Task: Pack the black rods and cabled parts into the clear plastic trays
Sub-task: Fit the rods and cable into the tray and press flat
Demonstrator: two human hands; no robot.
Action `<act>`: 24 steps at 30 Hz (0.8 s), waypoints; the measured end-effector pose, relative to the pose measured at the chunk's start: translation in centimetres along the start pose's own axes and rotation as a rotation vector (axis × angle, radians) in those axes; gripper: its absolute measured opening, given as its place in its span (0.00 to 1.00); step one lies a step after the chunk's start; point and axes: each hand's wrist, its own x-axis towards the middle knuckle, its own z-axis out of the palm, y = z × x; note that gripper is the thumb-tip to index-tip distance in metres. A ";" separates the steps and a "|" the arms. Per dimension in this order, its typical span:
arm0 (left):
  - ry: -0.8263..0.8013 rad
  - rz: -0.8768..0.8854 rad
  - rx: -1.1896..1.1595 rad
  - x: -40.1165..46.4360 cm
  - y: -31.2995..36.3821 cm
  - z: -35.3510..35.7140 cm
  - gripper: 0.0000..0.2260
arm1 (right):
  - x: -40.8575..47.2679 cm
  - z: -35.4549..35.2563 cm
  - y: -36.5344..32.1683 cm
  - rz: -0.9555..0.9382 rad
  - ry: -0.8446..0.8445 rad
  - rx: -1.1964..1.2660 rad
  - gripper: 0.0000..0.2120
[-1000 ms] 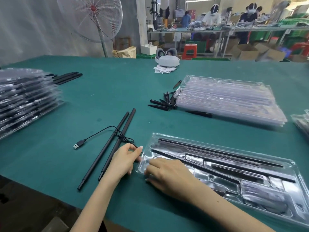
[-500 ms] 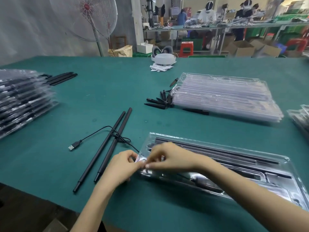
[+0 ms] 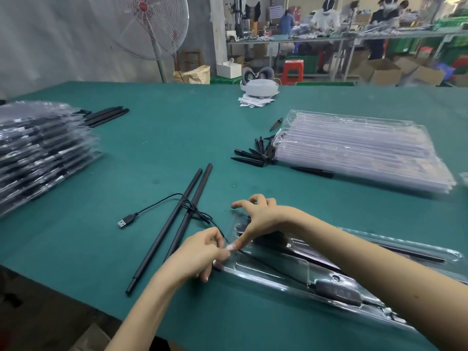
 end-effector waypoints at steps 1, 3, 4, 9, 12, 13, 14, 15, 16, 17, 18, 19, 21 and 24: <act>-0.034 0.013 0.039 -0.3 -0.1 -0.4 0.07 | 0.1 0.0 -0.1 0.000 -0.011 -0.018 0.50; -0.096 0.010 0.080 -0.7 -0.2 -1.0 0.11 | 0.1 0.3 -0.2 -0.003 -0.027 -0.030 0.50; -0.120 0.004 0.058 -0.8 -0.2 -1.2 0.12 | 0.2 0.3 -0.3 -0.002 -0.027 -0.032 0.50; -0.134 -0.011 -0.023 -1.0 -0.7 -1.6 0.09 | 0.9 -0.5 -2.1 -0.018 -0.059 -0.203 0.57; -0.109 -0.033 -0.002 -0.6 -1.0 -1.5 0.06 | 1.2 -0.8 -3.9 -0.058 -0.079 -0.299 0.59; -0.104 -0.038 0.003 -0.4 -1.0 -1.4 0.06 | 1.2 -0.7 -4.3 -0.056 -0.081 -0.311 0.58; -0.102 -0.039 0.011 -0.3 -1.1 -1.3 0.07 | 1.2 -0.7 -4.7 -0.050 -0.085 -0.320 0.58; -0.102 -0.037 0.015 -0.3 -1.2 -1.3 0.07 | 1.1 -0.7 -4.8 -0.048 -0.093 -0.332 0.58; -0.101 -0.035 0.007 -0.3 -1.3 -1.3 0.07 | 1.1 -0.7 -5.0 -0.054 -0.104 -0.348 0.57; -0.100 -0.034 -0.007 -0.2 -1.4 -1.3 0.07 | 1.0 -0.8 -5.0 -0.066 -0.114 -0.361 0.56; -0.098 -0.033 -0.021 -0.2 -1.6 -1.3 0.07 | 0.9 -0.9 -5.0 -0.075 -0.120 -0.365 0.55; -0.099 -0.031 -0.029 -0.1 -1.7 -1.4 0.07 | 0.9 -1.0 -4.9 -0.079 -0.123 -0.359 0.55; -0.115 -0.022 -0.037 -0.1 -1.6 -1.5 0.06 | 0.8 -1.0 -4.9 -0.077 -0.119 -0.337 0.56; -0.176 -0.017 -0.051 0.0 -1.2 -1.9 0.09 | 0.6 -0.7 -5.1 -0.061 -0.101 -0.333 0.54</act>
